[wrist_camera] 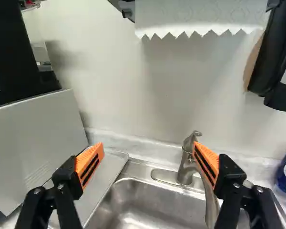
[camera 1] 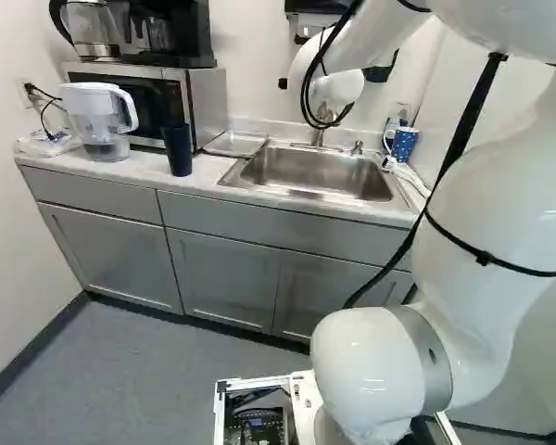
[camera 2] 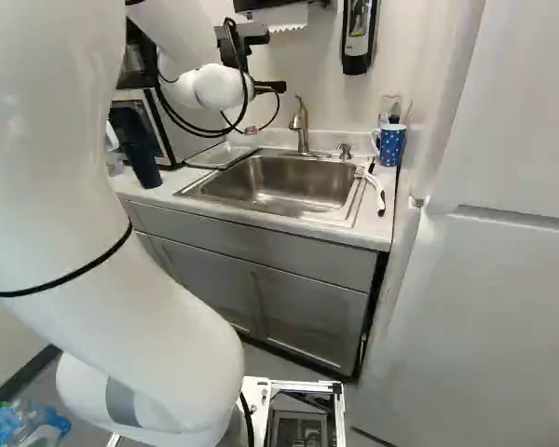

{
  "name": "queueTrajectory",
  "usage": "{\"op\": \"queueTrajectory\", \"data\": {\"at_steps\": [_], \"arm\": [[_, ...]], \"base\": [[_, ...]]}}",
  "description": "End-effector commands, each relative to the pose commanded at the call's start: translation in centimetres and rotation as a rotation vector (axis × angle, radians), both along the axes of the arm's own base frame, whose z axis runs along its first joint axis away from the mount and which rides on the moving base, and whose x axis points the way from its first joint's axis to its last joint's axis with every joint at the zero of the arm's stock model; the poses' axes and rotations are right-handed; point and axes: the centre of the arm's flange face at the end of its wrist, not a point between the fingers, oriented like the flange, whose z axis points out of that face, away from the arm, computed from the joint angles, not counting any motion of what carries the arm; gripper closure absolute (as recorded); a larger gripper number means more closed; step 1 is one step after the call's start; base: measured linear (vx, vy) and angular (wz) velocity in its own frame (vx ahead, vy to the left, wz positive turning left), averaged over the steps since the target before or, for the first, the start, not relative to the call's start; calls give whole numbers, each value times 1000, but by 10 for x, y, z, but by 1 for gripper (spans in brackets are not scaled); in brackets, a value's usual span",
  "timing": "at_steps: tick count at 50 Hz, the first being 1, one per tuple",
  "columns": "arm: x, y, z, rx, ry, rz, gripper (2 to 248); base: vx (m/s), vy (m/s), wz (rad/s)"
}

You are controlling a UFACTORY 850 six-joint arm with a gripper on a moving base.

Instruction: Rinse the cup and place it in the tray

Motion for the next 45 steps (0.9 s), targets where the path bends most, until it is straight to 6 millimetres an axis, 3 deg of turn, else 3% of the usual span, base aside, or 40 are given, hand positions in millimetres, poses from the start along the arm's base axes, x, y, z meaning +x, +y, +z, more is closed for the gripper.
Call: {"op": "queueTrajectory", "data": {"at_steps": [45], "arm": [[74, -25, -14, 5, 112, -38, 3]], "base": [[0, 0, 0]]}}
